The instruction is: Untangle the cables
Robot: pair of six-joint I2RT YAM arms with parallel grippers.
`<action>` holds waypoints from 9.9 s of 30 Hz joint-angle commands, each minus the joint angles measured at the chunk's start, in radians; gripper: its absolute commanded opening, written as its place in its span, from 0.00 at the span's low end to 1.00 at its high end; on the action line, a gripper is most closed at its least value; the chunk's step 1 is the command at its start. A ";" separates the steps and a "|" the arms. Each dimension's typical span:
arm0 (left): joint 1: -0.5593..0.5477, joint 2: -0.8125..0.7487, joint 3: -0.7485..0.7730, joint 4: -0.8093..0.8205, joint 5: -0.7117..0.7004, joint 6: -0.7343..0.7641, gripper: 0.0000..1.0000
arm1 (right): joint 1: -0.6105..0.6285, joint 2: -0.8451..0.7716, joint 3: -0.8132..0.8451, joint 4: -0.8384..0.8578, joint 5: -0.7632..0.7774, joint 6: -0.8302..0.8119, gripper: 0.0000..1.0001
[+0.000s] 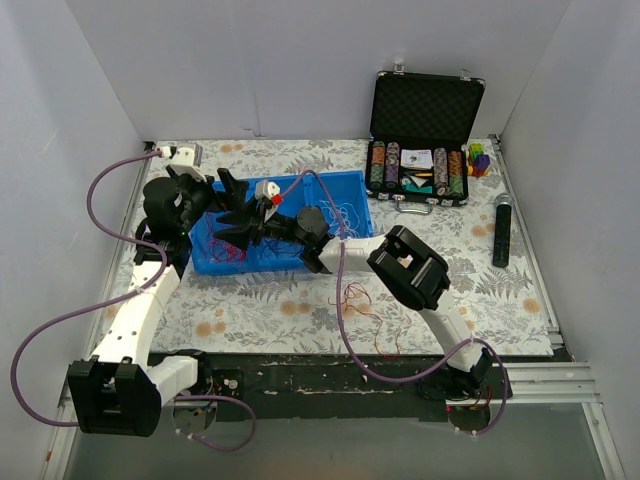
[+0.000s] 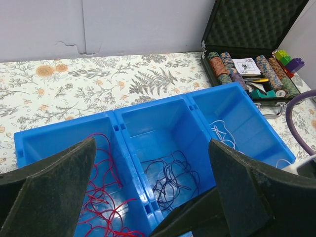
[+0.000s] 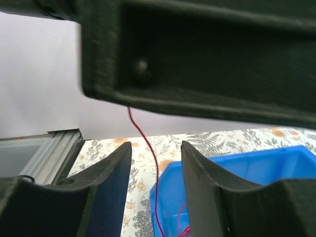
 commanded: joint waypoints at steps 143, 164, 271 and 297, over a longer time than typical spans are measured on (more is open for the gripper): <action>0.011 -0.202 0.078 0.546 -0.370 -0.122 0.98 | 0.034 -0.127 -0.183 -0.365 0.268 0.003 0.01; 0.012 -0.369 0.124 -0.533 0.081 0.707 0.88 | 0.082 -0.520 -0.450 -0.443 0.304 -0.247 0.73; 0.006 -0.353 -0.006 -0.469 0.273 0.924 0.83 | 0.079 -1.338 -0.936 -1.357 0.885 0.050 0.77; 0.005 -0.522 0.020 -0.493 -0.061 0.671 0.78 | 0.091 -1.083 -0.831 -1.085 0.689 -0.104 0.01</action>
